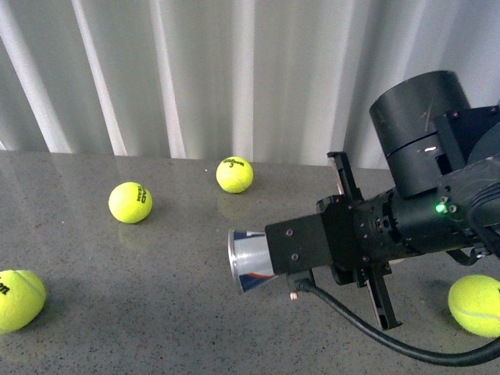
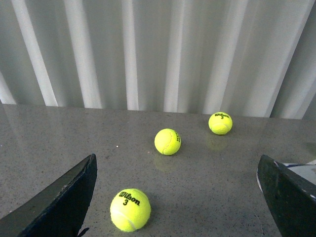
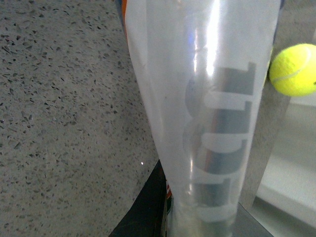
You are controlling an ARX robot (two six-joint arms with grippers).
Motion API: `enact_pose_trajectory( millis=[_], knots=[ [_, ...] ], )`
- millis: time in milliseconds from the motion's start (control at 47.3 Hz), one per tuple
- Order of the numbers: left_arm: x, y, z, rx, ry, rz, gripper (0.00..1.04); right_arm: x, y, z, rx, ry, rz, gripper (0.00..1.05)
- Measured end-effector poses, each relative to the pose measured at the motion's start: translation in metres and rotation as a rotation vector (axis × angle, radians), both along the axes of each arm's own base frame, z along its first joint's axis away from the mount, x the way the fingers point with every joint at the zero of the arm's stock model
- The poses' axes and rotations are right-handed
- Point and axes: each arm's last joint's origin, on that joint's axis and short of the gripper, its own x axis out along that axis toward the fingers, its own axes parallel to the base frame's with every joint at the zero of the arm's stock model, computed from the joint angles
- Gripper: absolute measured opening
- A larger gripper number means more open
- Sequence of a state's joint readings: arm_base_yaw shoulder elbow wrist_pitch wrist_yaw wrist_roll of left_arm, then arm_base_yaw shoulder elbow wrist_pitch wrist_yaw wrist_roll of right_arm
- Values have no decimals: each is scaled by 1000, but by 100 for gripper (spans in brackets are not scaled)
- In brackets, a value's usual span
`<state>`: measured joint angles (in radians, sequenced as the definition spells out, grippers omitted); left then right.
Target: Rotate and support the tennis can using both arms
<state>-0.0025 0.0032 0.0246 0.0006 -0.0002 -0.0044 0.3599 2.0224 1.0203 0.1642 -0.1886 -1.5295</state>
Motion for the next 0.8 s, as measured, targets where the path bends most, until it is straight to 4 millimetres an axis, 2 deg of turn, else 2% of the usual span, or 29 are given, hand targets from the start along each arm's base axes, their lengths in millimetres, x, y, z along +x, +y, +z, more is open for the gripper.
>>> enact_pose_trajectory(
  millis=[148,380,528,676,803],
  knots=[
    [0,0,0,0,0,0,98,3,14,-9,-10,2,42,11],
    [0,0,0,0,0,0,98,11,45,-10,68,21,24,11],
    [0,0,0,0,0,0,98,12,50,-16,89,40,-6,11],
    [0,0,0,0,0,0,98,12,51,-32,83,58,-39,10],
    [0,0,0,0,0,0,98,12,49,-34,85,69,-62,10]
  ],
)
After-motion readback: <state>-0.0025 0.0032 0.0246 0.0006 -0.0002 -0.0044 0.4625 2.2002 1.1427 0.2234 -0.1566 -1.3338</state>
